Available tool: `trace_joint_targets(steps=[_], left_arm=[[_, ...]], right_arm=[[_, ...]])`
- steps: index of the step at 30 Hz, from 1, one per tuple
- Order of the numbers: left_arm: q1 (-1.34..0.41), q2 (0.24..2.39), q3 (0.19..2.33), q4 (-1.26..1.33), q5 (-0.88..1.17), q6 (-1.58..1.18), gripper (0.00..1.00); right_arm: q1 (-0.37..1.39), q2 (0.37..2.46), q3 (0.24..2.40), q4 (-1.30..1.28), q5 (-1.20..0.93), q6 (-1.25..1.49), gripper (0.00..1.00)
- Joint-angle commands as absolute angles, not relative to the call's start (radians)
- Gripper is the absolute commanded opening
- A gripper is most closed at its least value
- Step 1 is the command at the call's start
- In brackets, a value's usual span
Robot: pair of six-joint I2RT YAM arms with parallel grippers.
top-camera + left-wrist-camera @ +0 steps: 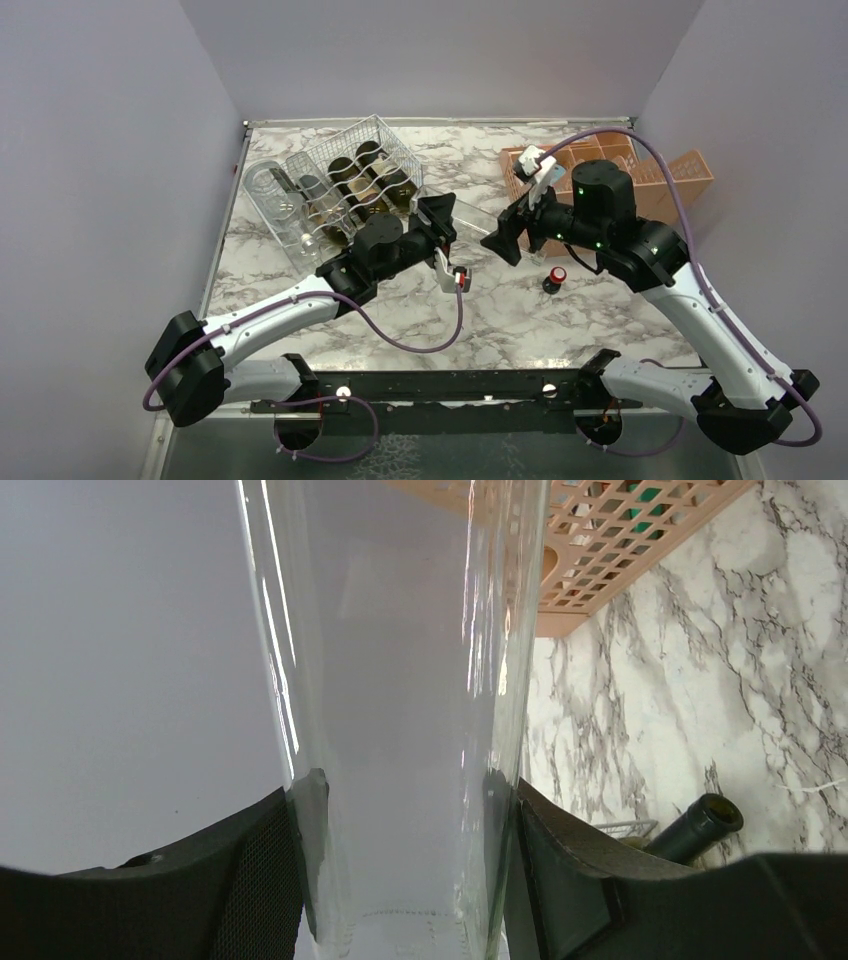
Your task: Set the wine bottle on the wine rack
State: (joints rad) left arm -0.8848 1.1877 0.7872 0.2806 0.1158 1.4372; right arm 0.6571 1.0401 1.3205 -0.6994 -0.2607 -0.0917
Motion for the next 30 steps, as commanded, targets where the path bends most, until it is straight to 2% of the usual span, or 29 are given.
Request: trace_joint_targets(steps=[1,13,23,26,30], left_arm=[[-0.884,1.160,0.840,0.251,0.135,1.477,0.00],[-0.884,1.129,0.816,0.292,0.189,1.477,0.00],[-0.885,1.116,0.810,0.318,0.210,1.469,0.00],[-0.884,1.117,0.810,0.323,0.209,1.464,0.00],[-0.885,1.118,0.803,0.333,0.199,1.456,0.00]], right_arm=[[0.655,1.022,1.288,-0.719,-0.286,-0.094,0.89],[0.656,1.042,1.201,-0.703,-0.372,-0.086,0.83],[0.656,1.095,1.189,-0.690,-0.391,-0.059,0.72],[0.656,1.111,1.200,-0.695,-0.388,-0.056,0.60],[0.655,1.119,1.213,-0.692,-0.377,-0.045,0.26]])
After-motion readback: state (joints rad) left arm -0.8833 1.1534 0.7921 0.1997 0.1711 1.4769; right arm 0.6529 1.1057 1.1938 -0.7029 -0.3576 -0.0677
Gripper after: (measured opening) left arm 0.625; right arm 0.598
